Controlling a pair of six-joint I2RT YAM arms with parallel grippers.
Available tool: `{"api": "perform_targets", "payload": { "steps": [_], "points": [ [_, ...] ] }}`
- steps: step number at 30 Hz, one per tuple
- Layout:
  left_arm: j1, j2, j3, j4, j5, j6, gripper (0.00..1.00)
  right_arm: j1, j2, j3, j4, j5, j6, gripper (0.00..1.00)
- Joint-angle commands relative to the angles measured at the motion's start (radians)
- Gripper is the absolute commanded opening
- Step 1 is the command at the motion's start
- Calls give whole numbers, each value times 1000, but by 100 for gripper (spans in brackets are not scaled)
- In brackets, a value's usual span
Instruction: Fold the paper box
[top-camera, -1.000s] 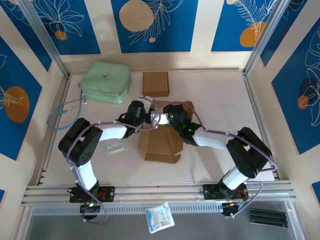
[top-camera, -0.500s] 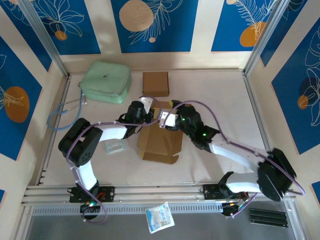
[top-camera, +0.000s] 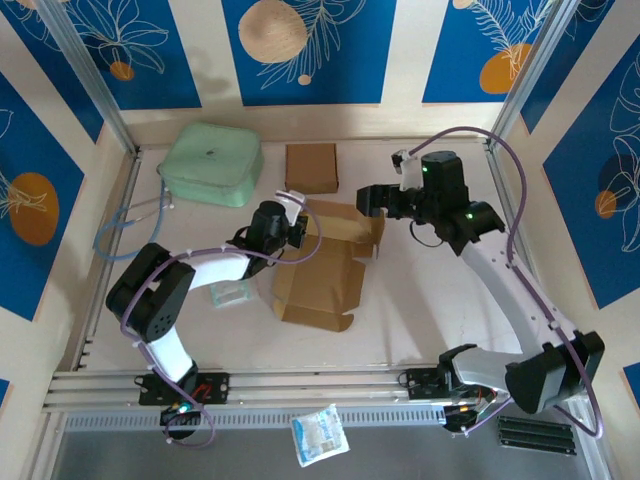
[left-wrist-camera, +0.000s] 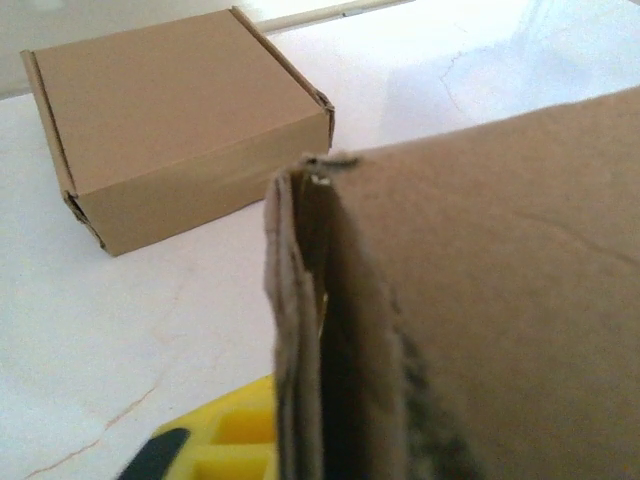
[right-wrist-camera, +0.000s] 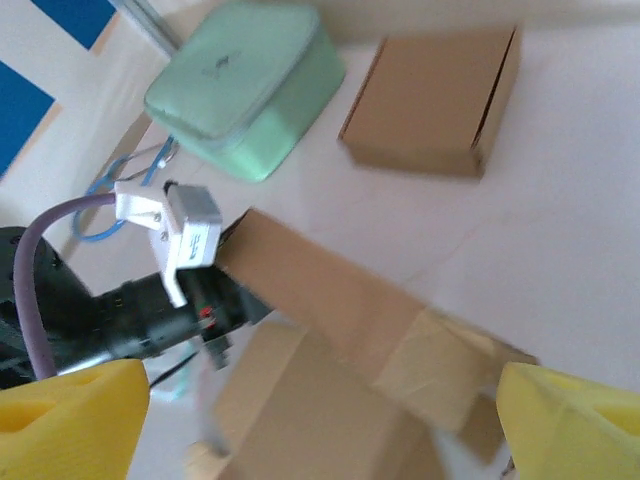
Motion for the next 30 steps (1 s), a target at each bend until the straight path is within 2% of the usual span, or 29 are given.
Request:
{"api": "perform_targets", "payload": {
  "steps": [1, 4, 9, 13, 15, 17, 19, 21, 24, 30],
  "points": [
    [-26, -41, -23, -13, -32, -4, 38, 31, 37, 19, -133, -45, 222, 91],
    [-34, -58, -40, -12, -34, -6, 51, 53, 69, 37, -160, 74, 281, 91],
    [-47, -128, -102, -19, -42, -19, 64, 69, 109, 71, -197, 110, 289, 92],
    [-63, -240, -164, -58, -92, -27, 67, 85, 106, 70, -190, 161, 308, 92],
    [-63, -249, -153, -105, -113, -9, 67, 88, 109, 68, -176, 160, 310, 92],
    [-58, -229, -133, -128, -87, 34, 67, 91, 120, 63, -145, 126, 289, 92],
    [-56, -209, -103, -153, -36, 63, 67, 86, 136, 62, -111, 58, 183, 92],
    [-49, -193, -71, -192, 0, 72, 67, 79, 163, 110, -150, 21, -3, 94],
    [-30, -179, -49, -216, 56, 68, 67, 83, 218, 182, -223, 129, -242, 99],
    [0, -238, -80, -240, 161, 80, 69, 29, 437, 405, -361, -16, -404, 99]
  ]
}}
